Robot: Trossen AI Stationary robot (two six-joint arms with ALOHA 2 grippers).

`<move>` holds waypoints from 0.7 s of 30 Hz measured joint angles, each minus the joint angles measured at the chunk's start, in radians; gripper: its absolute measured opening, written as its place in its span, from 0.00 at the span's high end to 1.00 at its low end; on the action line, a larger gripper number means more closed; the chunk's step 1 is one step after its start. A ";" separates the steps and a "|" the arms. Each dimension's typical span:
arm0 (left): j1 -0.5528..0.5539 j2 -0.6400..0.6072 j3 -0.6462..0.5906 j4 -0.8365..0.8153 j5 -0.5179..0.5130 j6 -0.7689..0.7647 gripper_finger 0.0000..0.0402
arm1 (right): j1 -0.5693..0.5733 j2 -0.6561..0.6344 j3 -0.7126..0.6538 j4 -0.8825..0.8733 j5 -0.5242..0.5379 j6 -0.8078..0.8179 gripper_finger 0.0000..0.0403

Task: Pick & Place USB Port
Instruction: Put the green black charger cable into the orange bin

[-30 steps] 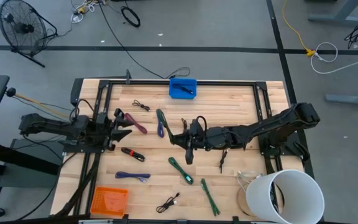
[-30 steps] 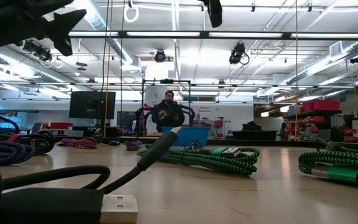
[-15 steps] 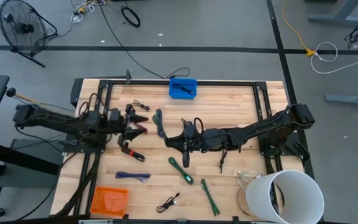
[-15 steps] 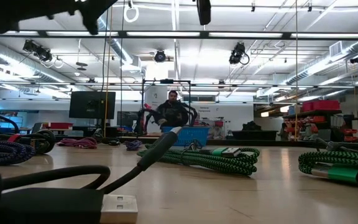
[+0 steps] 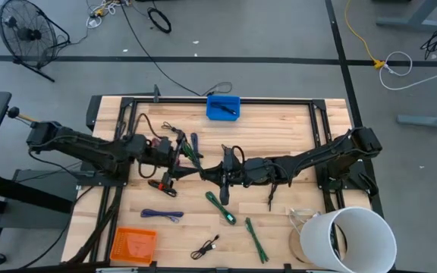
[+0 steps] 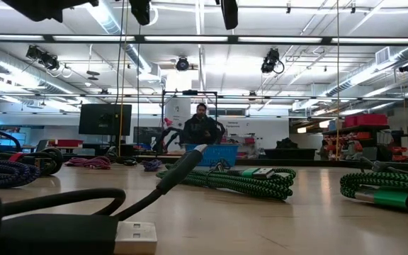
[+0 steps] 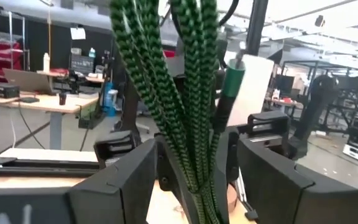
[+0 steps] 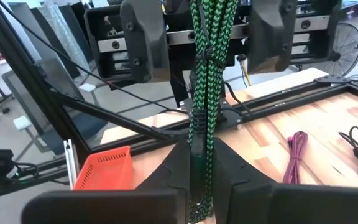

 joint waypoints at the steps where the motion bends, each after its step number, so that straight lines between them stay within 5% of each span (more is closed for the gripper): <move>1: 0.000 0.008 0.005 0.000 0.002 0.003 0.43 | 0.000 0.000 0.000 -0.005 0.000 0.002 0.94; 6: 0.001 0.016 0.015 -0.002 0.004 0.013 0.54 | 0.000 0.000 0.000 -0.009 0.000 0.010 0.94; 11: 0.000 0.016 0.015 -0.003 0.010 0.040 0.92 | 0.000 0.000 0.000 -0.013 0.004 0.009 0.94; 21: -0.018 -0.008 0.015 -0.078 0.068 0.017 0.94 | 0.002 -0.001 -0.001 -0.008 -0.011 -0.016 0.73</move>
